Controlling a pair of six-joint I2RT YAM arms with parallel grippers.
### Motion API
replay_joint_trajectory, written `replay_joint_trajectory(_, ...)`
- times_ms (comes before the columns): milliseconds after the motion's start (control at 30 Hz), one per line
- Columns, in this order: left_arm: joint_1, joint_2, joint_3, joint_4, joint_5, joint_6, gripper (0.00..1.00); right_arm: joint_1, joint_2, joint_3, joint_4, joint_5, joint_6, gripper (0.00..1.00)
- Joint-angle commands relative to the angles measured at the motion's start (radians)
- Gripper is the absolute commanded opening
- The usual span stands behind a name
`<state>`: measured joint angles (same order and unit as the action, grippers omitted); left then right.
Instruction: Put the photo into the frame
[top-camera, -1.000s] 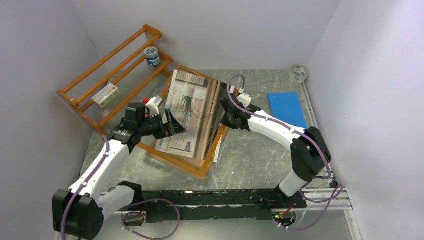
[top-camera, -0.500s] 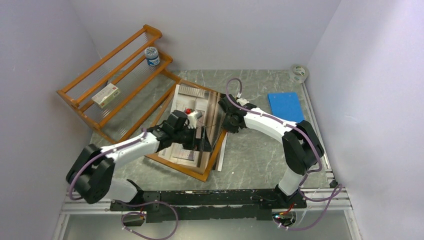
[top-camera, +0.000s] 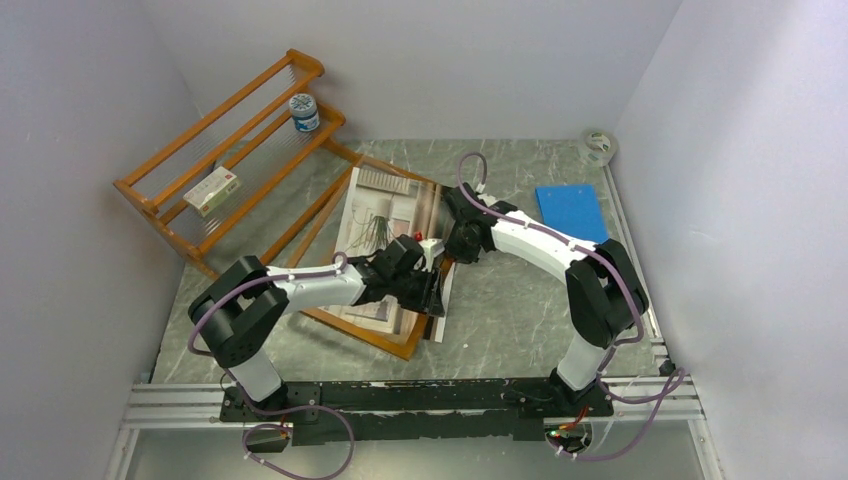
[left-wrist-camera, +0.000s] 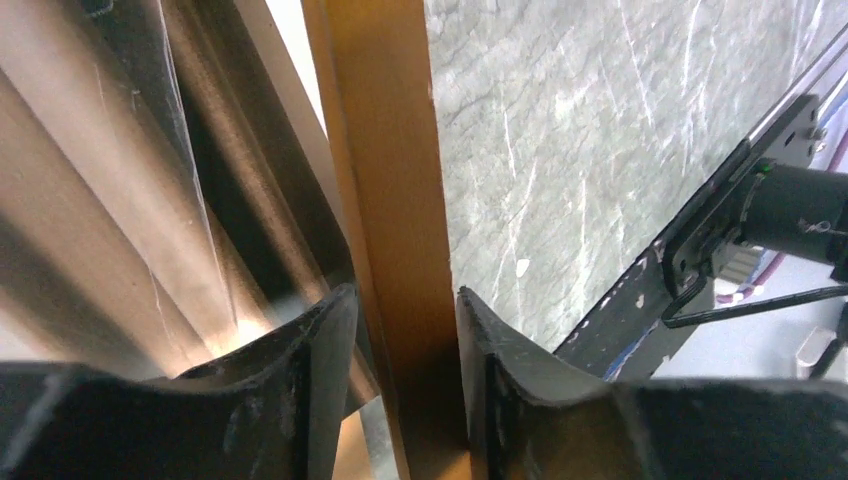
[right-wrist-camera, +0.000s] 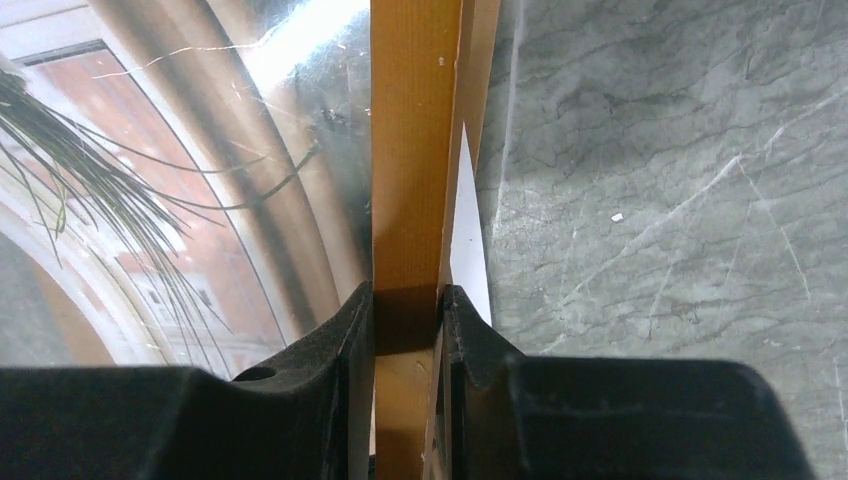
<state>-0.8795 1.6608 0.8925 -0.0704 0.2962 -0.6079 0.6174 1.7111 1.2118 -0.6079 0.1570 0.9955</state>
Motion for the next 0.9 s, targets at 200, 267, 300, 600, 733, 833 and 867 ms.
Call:
replay_joint_trajectory(200, -0.003, -0.021, 0.023, 0.032, -0.049, -0.010, 0.14, -0.026, -0.063, -0.009, 0.094, -0.079, 0.024, 0.19)
replay_joint_trajectory(267, -0.003, -0.029, 0.024, 0.029, -0.059, -0.011, 0.07, -0.031, -0.064, -0.016, 0.109, -0.094, 0.012, 0.27)
replay_joint_trajectory(300, -0.003, -0.035, 0.026, 0.027, -0.067, -0.013, 0.04, -0.031, -0.069, -0.023, 0.119, -0.098, 0.009, 0.31)
replay_joint_trajectory(600, -0.004, -0.126, 0.028, 0.009, -0.126, -0.026, 0.02, -0.051, -0.145, -0.165, 0.263, -0.128, 0.040, 0.66)
replay_joint_trajectory(733, -0.003, -0.177, 0.041, -0.016, -0.146, -0.022, 0.02, -0.076, -0.188, -0.264, 0.418, -0.197, 0.075, 0.68)
replay_joint_trajectory(833, -0.004, -0.212, 0.058, -0.053, -0.165, -0.012, 0.03, -0.093, -0.220, -0.355, 0.620, -0.272, 0.104, 0.68)
replay_joint_trajectory(867, -0.003, -0.219, 0.067, -0.067, -0.173, -0.008, 0.03, -0.098, -0.225, -0.376, 0.677, -0.292, 0.113, 0.67)
